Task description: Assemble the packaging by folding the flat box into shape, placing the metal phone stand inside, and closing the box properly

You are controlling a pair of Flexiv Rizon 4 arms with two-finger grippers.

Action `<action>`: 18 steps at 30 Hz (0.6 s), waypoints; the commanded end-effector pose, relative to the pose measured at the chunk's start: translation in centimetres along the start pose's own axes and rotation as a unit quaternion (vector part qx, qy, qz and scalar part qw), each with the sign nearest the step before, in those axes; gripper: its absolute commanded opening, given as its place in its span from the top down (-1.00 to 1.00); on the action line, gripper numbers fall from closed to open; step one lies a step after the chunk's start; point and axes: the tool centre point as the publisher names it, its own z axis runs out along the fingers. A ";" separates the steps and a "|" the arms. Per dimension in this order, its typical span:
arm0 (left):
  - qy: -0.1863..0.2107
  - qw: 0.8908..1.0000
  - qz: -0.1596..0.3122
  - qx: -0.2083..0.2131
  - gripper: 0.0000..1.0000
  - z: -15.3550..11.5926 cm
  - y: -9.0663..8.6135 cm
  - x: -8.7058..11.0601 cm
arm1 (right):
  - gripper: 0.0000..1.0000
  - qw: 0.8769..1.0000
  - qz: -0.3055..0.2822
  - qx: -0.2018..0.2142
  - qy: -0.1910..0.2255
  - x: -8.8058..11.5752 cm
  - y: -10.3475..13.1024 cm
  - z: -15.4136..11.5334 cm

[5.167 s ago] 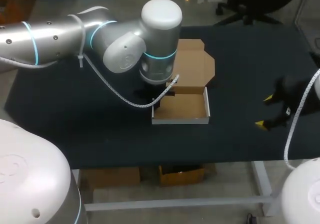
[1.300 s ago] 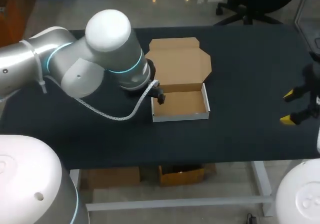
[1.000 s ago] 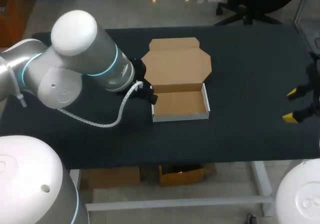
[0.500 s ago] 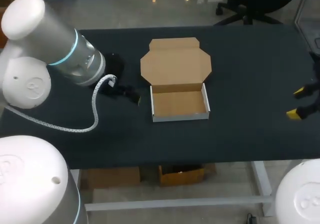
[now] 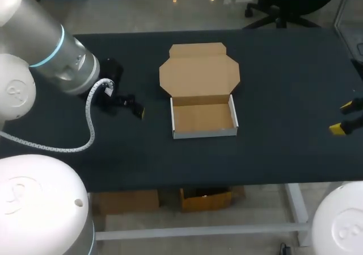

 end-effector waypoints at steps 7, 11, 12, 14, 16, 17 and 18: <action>-0.021 0.998 -0.058 -0.014 -1.00 -3.2 1.7 0.3 | -1.00 0.999 0.035 0.006 -0.002 0.7 0.0 -1.9; -0.029 0.996 -0.084 -0.012 -1.00 -4.8 2.5 0.6 | -1.00 0.999 0.050 0.013 -0.007 1.0 -0.1 -2.7; -0.031 0.996 -0.088 -0.010 -1.00 -5.3 2.7 0.7 | -1.00 0.999 0.052 0.015 -0.007 1.1 -0.2 -2.9; -0.038 0.995 -0.094 -0.008 -1.00 -6.1 3.1 0.9 | -1.00 0.998 0.064 0.018 -0.007 1.2 -0.3 -3.2; -0.042 0.994 -0.099 -0.007 -1.00 -6.8 3.5 1.1 | -1.00 0.997 0.072 0.021 -0.004 1.3 -0.4 -3.5; -0.047 0.994 -0.103 -0.007 -1.00 -7.1 3.7 1.3 | -1.00 0.997 0.076 0.024 -0.004 1.4 -0.5 -3.5; -0.047 0.993 -0.106 -0.007 -1.00 -7.4 3.8 1.4 | -1.00 0.996 0.081 0.025 -0.001 1.4 -0.6 -3.6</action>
